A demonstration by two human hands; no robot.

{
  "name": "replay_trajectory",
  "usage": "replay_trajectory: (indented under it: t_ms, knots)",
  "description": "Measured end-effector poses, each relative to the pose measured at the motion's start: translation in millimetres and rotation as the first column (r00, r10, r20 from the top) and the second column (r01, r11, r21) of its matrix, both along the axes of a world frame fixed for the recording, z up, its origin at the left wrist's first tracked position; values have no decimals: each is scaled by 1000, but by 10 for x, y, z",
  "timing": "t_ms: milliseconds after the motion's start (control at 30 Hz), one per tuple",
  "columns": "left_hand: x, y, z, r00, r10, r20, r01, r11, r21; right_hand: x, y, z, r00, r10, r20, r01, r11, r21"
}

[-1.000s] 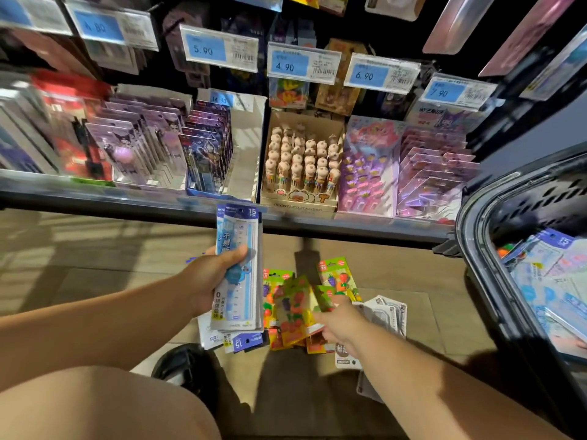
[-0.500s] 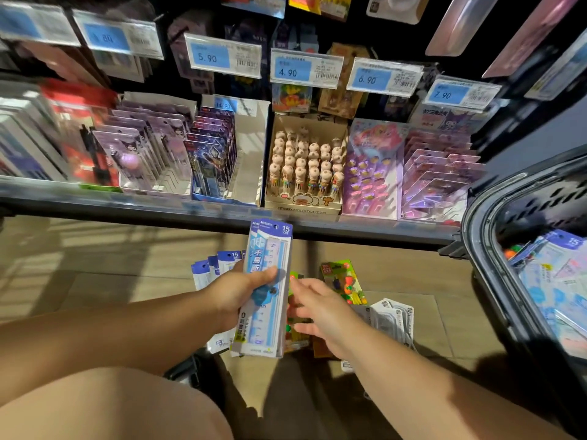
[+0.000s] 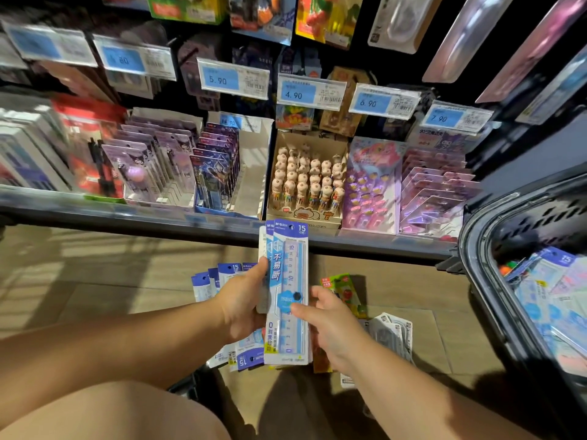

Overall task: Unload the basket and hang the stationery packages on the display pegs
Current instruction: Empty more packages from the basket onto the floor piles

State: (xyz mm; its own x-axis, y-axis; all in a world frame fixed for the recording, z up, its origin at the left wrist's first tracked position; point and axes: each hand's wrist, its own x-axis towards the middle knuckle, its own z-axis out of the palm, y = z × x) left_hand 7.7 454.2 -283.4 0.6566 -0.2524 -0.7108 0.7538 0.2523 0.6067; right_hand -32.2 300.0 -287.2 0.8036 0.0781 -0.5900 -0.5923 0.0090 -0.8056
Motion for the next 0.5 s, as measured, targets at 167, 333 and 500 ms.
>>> replay_trajectory:
  t_ms: [167, 333, 500]
  knots:
    - [8, -21, 50, 996, 10, 93, -18, 996, 84, 0, -12, 65, 999, -26, 35, 24, 998, 51]
    - [6, -79, 81, 981, -35, 189, 3, 986, 164, 5, 27, 127, 992, -18, 123, 15, 1000, 23]
    - [-16, -108, 80, 970, -102, 220, 72, 988, 138, 16, 89, 163, 974, 95, 204, -79, 993, -85]
